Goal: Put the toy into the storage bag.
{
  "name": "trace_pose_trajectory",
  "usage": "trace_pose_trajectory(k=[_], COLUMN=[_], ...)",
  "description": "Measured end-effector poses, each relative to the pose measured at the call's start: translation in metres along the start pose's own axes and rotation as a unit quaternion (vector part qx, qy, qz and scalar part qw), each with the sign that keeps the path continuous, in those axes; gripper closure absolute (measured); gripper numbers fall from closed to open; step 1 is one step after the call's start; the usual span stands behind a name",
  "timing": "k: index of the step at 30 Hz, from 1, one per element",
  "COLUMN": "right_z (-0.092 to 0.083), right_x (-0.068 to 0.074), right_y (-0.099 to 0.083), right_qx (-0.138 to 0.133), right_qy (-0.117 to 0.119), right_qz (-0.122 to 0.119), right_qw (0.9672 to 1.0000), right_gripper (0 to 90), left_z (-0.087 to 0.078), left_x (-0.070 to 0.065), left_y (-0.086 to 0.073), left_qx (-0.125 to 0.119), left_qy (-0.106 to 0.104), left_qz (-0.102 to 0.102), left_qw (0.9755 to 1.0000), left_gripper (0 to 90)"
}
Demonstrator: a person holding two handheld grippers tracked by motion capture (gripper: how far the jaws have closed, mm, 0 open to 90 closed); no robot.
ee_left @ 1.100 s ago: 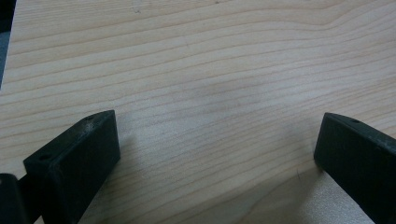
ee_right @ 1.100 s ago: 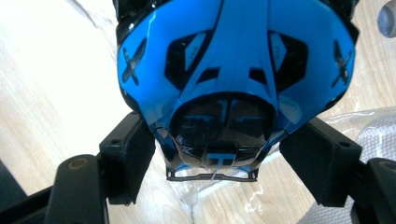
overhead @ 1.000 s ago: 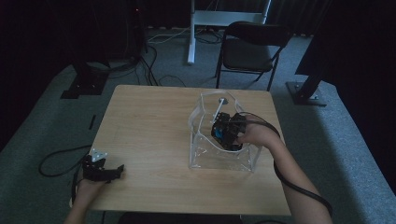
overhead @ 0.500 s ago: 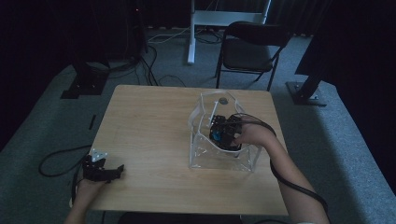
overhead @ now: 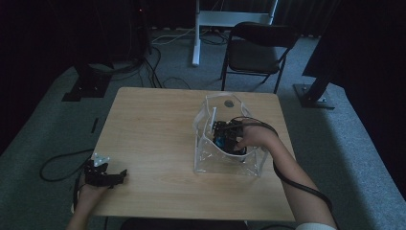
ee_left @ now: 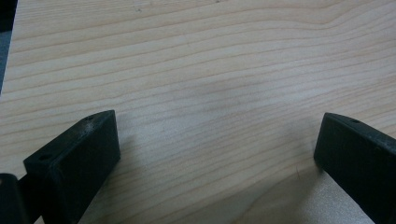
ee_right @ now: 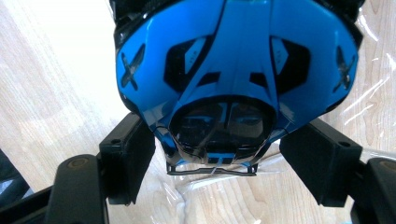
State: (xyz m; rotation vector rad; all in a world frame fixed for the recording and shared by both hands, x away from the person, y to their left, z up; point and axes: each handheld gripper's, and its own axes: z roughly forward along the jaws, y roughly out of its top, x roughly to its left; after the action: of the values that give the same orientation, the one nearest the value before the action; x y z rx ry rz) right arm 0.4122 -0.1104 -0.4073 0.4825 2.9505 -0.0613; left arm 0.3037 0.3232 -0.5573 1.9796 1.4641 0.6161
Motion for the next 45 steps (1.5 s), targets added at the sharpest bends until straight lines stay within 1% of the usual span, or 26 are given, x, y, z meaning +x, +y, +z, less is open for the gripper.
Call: trace_pose_trajectory(k=[2, 6, 9, 10, 15, 17, 21, 24, 26, 27, 28, 29, 30, 31, 33, 34, 35, 36, 38, 40, 43, 45], right_z=[0.001, 0.003, 0.006, 0.009, 0.012, 0.014, 0.021, 0.023, 0.024, 0.024, 0.024, 0.023, 0.022, 0.021, 0.017, 0.015, 0.013, 0.011, 0.007, 0.004, 0.001, 0.001], right_x=[0.000, -0.001, -0.002, -0.002, -0.002, -0.002, -0.001, 0.000, 0.001, 0.002, 0.002, 0.002, 0.003, 0.004, 0.002, 0.001, 0.001, 0.001, 0.000, 0.000, 0.000, 0.000], right_y=[0.001, 0.001, 0.000, -0.001, 0.003, 0.005, 0.009, 0.009, 0.009, 0.009, 0.009, 0.009, 0.008, 0.008, 0.006, 0.004, 0.003, 0.002, -0.001, -0.002, -0.005, -0.006], right_qx=[0.004, 0.005, 0.011, 0.020, 0.027, 0.032, 0.044, 0.047, 0.052, 0.055, 0.056, 0.058, 0.059, 0.051, 0.036, 0.033, 0.028, 0.019, 0.005, -0.006, -0.017, -0.020], right_qy=[-0.002, -0.001, -0.006, -0.014, -0.013, -0.008, -0.015, -0.019, -0.019, -0.013, -0.007, -0.002, 0.012, 0.018, 0.024, 0.022, 0.023, 0.028, 0.035, 0.038, 0.038, 0.039], right_qz=[-0.001, 0.007, 0.009, 0.011, 0.010, 0.007, 0.010, 0.020, 0.020, 0.012, 0.011, 0.012, 0.017, 0.019, 0.018, 0.018, 0.023, 0.028, 0.029, 0.036, 0.039, 0.043], right_qw=[1.0000, 1.0000, 0.9999, 0.9996, 0.9995, 0.9994, 0.9989, 0.9985, 0.9982, 0.9983, 0.9984, 0.9982, 0.9981, 0.9984, 0.9989, 0.9990, 0.9991, 0.9990, 0.9990, 0.9986, 0.9984, 0.9981], right_gripper=[26.2, 26.2, 26.2, 26.2, 26.2, 26.2, 26.1, 26.0, 25.9, 25.4, 24.9, 25.3, 25.1, 22.4, 21.5, 19.3, 17.0, 16.9, 15.3, 14.4, 13.7, 13.6], left_z=[0.000, 0.000, 0.000, 0.000, 0.000, 0.000, 0.000, 0.000, 0.000, 0.000, 0.000, 0.000, 0.000, 0.000, 0.001, 0.001, 0.001, 0.001, 0.001, 0.001, 0.001, 0.001], left_x=[0.000, 0.000, 0.000, 0.000, 0.000, 0.000, 0.000, 0.000, 0.000, 0.000, 0.000, 0.000, 0.000, 0.000, 0.000, 0.000, 0.000, 0.000, 0.000, 0.000, 0.000, 0.000], left_y=[0.000, 0.000, 0.000, 0.000, 0.000, 0.000, 0.000, 0.000, 0.000, 0.000, 0.000, 0.000, 0.000, 0.001, 0.001, 0.001, 0.001, 0.001, 0.001, 0.001, 0.001, 0.001], left_qx=[0.000, 0.000, 0.000, 0.000, 0.000, 0.000, 0.000, 0.000, 0.000, 0.000, 0.000, 0.000, 0.000, 0.000, 0.000, 0.000, 0.000, 0.000, 0.000, 0.000, 0.000, 0.000], left_qy=[0.000, -0.001, -0.002, -0.002, -0.002, -0.003, -0.003, -0.003, -0.002, -0.002, -0.002, -0.002, -0.002, -0.001, -0.002, -0.001, -0.001, -0.001, -0.001, -0.001, -0.001, -0.001], left_qz=[0.000, 0.000, 0.000, 0.001, 0.001, 0.001, 0.001, 0.001, 0.001, 0.001, 0.001, 0.001, 0.001, 0.000, 0.000, 0.000, -0.001, 0.000, -0.001, 0.000, 0.000, 0.000], left_qw=[1.0000, 1.0000, 1.0000, 1.0000, 1.0000, 1.0000, 1.0000, 1.0000, 1.0000, 1.0000, 1.0000, 1.0000, 1.0000, 1.0000, 1.0000, 1.0000, 1.0000, 1.0000, 1.0000, 1.0000, 1.0000, 1.0000], left_gripper=[0.7, 0.7, 0.7, 0.7, 0.7, 0.7, 0.7, 0.7, 0.7, 0.7, 0.7, 0.7, 0.7, 0.6, 0.7, 0.7, 0.6, 0.7, 0.7, 0.7, 0.7, 0.7])
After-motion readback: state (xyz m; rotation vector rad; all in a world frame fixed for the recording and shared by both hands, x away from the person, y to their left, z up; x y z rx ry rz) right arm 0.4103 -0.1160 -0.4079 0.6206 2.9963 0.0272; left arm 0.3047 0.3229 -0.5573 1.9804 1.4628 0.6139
